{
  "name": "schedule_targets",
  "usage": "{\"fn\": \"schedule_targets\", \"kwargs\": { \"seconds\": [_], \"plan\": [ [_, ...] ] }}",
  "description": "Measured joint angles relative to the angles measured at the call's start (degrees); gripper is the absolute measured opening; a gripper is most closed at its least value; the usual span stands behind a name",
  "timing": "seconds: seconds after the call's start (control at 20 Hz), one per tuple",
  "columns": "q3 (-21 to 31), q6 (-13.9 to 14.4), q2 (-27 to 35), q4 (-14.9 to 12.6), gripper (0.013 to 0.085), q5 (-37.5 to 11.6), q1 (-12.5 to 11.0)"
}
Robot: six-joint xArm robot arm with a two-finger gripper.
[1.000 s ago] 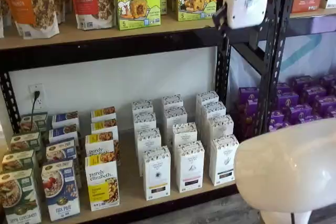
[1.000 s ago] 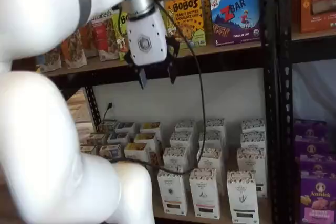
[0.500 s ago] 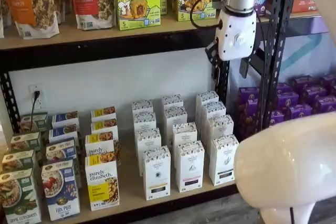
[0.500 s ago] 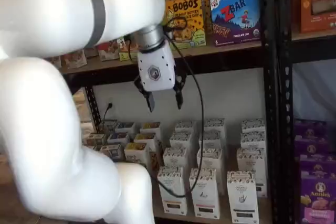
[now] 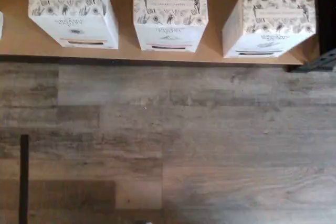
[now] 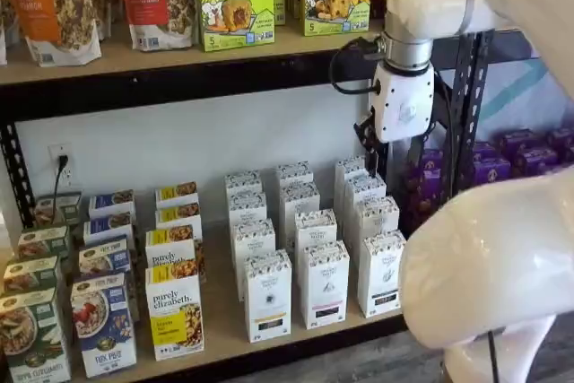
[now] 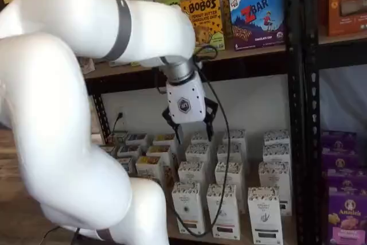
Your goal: Pick up the white box with a green strip in the middle, on the bottom shelf, the sixth box from the left
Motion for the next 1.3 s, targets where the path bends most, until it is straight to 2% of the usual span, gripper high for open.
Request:
{"fn": "schedule_targets", "kwargs": {
  "seconds": [0.1,0.2,0.3,0.55,0.7,0.85,0.95,1.3],
  "plan": [
    [0.4,-1.5,2.1,0.8,0.085,-2.3,-1.1],
    [-0.3,-0.8,5.2,-1.0,0.085,-2.7,-1.3],
    [-0.5,-2.6,7.7,0.8,0.085,-3.7,-2.2],
    [1.0,-2.4,11.0,-0.6,0.085,-10.9,-2.9],
    [-0.4,-4.5,14.7,1.3,0.085,-11.3,-3.8],
    [-1.9,-3.6,18.4,-0.2,0.085,-10.8,-3.8],
    [-2.0,-2.4,20.9,-1.9,0.085,-13.1,-3.8],
    [-3.3,-1.4,29.3,-3.9,0.085,-21.1,-4.6]
  ]
}}
